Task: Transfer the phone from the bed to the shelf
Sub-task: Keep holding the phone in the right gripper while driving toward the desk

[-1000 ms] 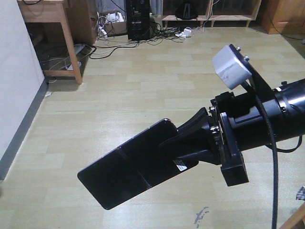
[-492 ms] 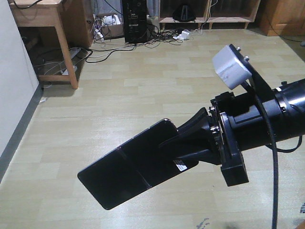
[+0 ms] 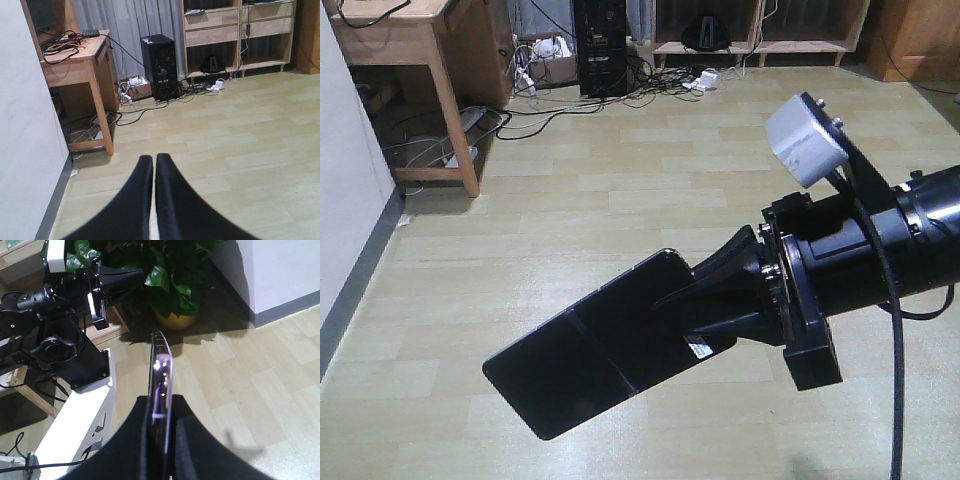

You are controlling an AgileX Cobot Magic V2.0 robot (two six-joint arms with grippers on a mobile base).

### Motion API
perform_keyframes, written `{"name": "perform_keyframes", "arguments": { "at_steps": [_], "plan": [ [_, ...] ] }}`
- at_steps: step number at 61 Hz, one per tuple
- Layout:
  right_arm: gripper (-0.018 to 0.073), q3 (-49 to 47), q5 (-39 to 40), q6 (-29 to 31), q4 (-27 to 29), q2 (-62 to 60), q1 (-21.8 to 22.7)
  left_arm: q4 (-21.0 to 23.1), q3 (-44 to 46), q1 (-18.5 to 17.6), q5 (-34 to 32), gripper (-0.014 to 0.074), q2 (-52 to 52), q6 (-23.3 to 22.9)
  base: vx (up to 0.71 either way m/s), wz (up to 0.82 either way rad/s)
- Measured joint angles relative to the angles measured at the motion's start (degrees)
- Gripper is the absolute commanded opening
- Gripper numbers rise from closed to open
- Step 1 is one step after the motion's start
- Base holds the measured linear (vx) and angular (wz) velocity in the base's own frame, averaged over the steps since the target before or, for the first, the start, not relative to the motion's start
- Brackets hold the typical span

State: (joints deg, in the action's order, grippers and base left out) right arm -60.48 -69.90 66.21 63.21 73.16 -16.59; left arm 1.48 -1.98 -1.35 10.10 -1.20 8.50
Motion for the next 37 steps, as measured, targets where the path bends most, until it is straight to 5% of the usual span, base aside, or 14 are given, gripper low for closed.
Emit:
{"name": "perform_keyframes", "arguments": {
  "at_steps": [37],
  "plan": [
    [-0.0002, 0.0, 0.0, 0.0, 0.0, 0.0, 0.0, 0.0, 0.0, 0.0, 0.0, 0.0001, 0.0, 0.0, 0.15, 0.01]
  ]
}}
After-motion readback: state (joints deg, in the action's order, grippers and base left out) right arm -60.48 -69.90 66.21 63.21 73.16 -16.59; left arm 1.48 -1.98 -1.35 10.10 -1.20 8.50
